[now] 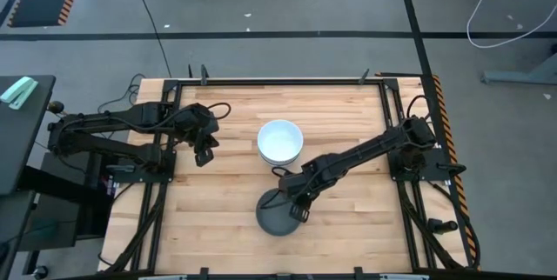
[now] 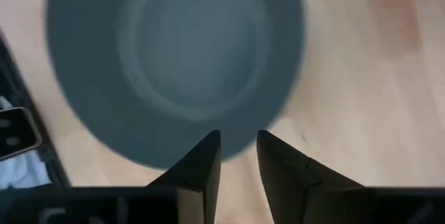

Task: Nest bowls inside each other
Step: Stack the dark gray bowl on the gray bowl

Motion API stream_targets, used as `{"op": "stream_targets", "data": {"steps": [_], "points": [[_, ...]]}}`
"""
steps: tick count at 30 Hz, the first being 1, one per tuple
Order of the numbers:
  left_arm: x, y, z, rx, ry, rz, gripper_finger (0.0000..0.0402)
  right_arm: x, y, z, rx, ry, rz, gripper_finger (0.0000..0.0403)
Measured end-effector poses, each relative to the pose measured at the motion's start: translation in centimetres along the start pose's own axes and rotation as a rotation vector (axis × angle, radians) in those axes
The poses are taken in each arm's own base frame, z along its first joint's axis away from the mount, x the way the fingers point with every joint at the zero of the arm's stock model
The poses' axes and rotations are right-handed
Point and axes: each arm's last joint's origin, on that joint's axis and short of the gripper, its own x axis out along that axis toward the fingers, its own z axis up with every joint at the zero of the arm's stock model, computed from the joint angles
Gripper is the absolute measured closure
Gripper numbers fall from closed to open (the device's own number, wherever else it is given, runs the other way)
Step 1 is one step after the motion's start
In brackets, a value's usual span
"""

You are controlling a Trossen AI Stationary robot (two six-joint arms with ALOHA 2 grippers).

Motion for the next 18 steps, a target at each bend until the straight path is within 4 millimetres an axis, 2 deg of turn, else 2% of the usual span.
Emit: {"op": "stream_targets", "data": {"steps": [7,18], "points": [[0.0,0.0,0.0,-0.003,0.000,0.000,0.0385,0.1,-0.1,0.0,0.001,-0.006,0.000,0.0298],[0.0,0.0,0.0,-0.008,0.000,0.000,0.0373,0.1,-1.0,0.7,0.010,-0.031,-0.024,0.0298]]}}
